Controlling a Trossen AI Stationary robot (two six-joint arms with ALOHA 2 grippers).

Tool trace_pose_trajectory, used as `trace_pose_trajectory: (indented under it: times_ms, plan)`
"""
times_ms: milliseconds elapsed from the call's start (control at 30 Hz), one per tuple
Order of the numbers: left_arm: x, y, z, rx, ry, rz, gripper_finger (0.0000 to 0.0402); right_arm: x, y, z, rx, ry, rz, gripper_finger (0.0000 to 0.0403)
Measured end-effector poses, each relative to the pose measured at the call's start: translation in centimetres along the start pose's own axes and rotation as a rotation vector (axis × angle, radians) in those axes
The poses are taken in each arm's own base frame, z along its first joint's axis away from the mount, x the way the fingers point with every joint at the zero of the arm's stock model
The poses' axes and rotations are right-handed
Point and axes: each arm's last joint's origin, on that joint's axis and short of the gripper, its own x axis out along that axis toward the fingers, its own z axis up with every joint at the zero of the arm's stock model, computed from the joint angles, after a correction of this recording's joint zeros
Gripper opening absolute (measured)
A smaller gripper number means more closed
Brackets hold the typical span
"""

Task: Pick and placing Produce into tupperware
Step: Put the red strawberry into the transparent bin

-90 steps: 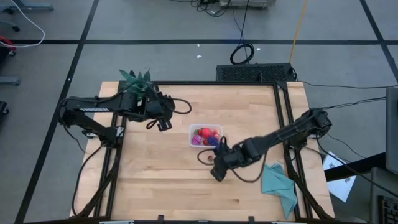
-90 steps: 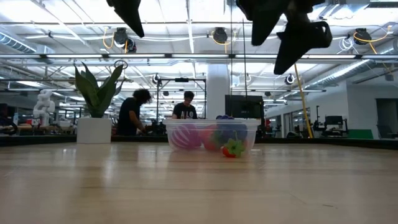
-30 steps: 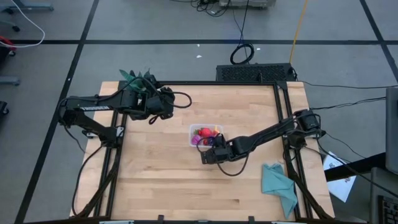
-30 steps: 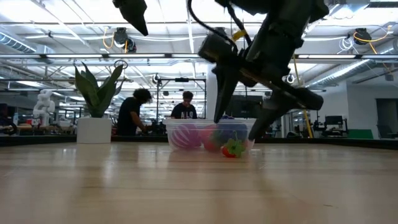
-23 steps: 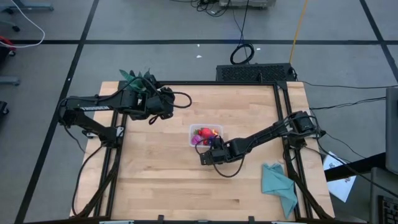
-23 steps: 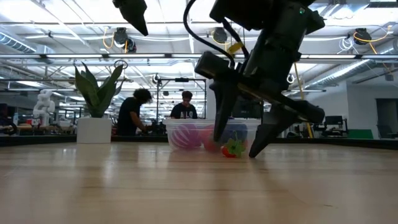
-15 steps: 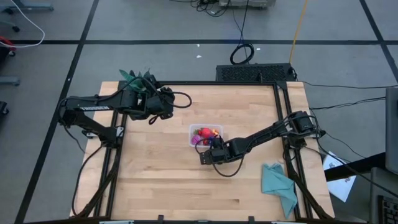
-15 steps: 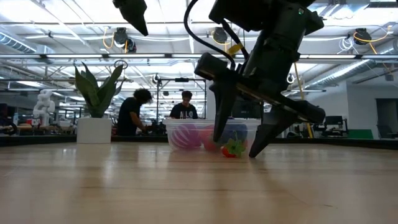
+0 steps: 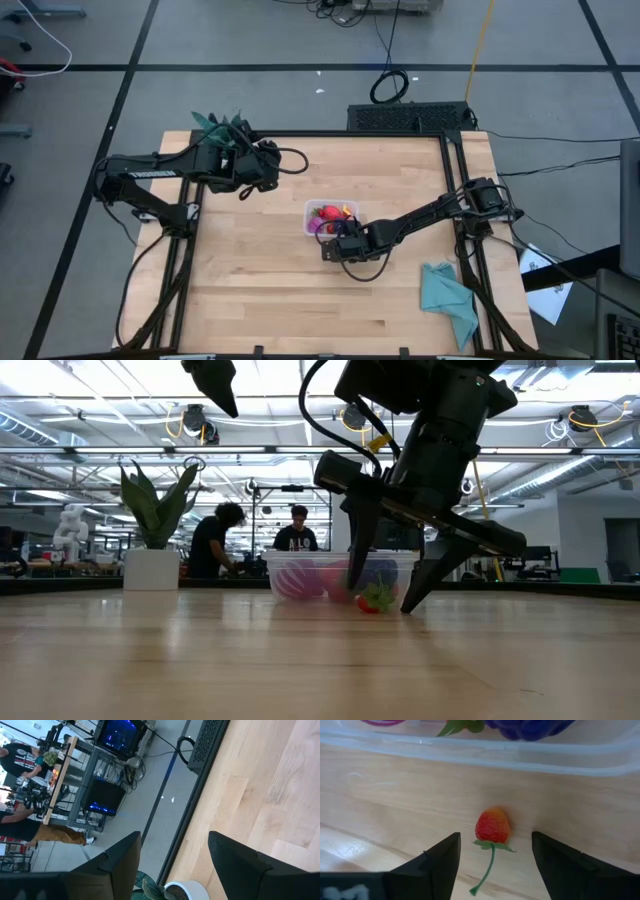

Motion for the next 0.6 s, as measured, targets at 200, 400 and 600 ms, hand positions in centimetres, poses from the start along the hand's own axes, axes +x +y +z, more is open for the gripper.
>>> trace_pose_trajectory:
  times_ms: [200,400,600]
  plan:
    - [0.0,0.0,0.0,-0.006,0.0,0.0,0.0239,0.05,-0.1,0.01,0.021,0.0,-0.007,0.0202]
    - [0.0,0.0,0.0,-0.006,0.0,0.0,0.0239,0.08,-0.13,0.01,0.022,0.001,-0.007,0.0178]
    - [0.01,-0.01,0.0,-0.006,0.0,0.0,0.0239,0.1,-0.13,0.0,0.023,0.001,-0.007,0.0161]
